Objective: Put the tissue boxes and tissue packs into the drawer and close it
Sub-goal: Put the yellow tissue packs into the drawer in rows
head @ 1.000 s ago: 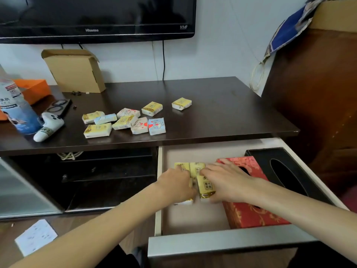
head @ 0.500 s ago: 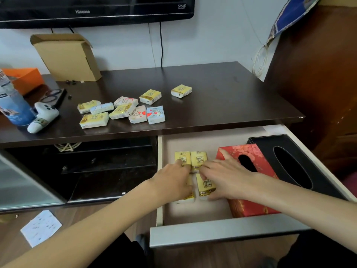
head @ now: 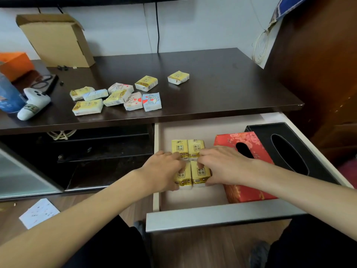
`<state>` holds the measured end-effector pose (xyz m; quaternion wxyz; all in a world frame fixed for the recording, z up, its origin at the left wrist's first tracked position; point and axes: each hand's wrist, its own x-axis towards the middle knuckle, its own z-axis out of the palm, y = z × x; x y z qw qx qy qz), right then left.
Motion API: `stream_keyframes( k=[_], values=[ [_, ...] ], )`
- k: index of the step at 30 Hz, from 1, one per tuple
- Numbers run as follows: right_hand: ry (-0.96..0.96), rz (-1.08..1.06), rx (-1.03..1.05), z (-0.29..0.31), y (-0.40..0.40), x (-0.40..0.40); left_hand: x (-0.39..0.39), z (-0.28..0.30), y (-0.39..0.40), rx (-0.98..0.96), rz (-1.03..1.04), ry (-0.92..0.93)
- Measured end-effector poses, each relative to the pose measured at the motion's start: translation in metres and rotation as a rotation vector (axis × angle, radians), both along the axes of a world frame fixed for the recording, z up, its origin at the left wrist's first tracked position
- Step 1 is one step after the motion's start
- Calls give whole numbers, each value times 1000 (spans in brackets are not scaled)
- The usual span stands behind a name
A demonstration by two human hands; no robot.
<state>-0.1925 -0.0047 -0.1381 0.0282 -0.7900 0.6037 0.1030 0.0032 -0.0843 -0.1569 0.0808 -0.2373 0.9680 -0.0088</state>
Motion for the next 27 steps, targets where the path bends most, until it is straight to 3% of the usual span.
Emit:
stream_keyframes(
  k=[14,19,27],
  values=[
    [-14,15,-117,-11,-3,-6,1,-9,-7,-95,-53,101],
    [64,-7,21,-8,-12,-8,-4,-7,-12,-55,-18,3],
    [91,-3,78,-5,-20,-9,-7,-7,-11,-29,2,16]
  ],
)
